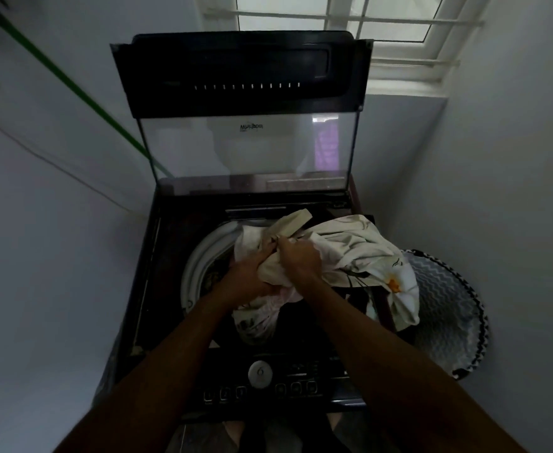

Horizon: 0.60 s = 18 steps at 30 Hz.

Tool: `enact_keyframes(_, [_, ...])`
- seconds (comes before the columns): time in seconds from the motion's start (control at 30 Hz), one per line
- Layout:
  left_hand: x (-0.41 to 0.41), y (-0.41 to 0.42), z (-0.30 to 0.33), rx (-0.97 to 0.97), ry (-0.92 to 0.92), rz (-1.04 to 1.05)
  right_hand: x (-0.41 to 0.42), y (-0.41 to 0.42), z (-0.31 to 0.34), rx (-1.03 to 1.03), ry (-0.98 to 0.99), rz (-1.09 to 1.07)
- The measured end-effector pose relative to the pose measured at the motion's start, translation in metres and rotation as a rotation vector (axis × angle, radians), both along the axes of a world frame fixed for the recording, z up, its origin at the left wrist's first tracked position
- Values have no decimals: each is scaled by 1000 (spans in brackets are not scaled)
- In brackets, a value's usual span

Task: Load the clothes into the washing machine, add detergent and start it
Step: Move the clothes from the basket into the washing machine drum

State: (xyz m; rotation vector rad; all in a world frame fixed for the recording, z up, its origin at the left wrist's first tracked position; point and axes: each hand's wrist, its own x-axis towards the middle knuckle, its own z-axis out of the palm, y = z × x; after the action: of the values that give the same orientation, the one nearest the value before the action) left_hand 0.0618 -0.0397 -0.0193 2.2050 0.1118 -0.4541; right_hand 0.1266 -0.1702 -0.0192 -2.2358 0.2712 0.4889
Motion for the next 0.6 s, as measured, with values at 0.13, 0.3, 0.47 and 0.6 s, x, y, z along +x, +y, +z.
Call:
enact_keyframes(0.13, [-12,0,-7,38,50,-2,-9,5,-8,288,236,-48])
enact_keyframes(0.3, [-12,-3,-18,112,94,-43,-17,0,-22,476,356,-89])
enact_keyframes(0.47, [-7,-18,-17,78,12,8,-25,-17,-25,554,381,-84])
enact_keyframes(0.6, [3,-38,-2,-10,-79,85,-23,-26,-10,548,344,-36])
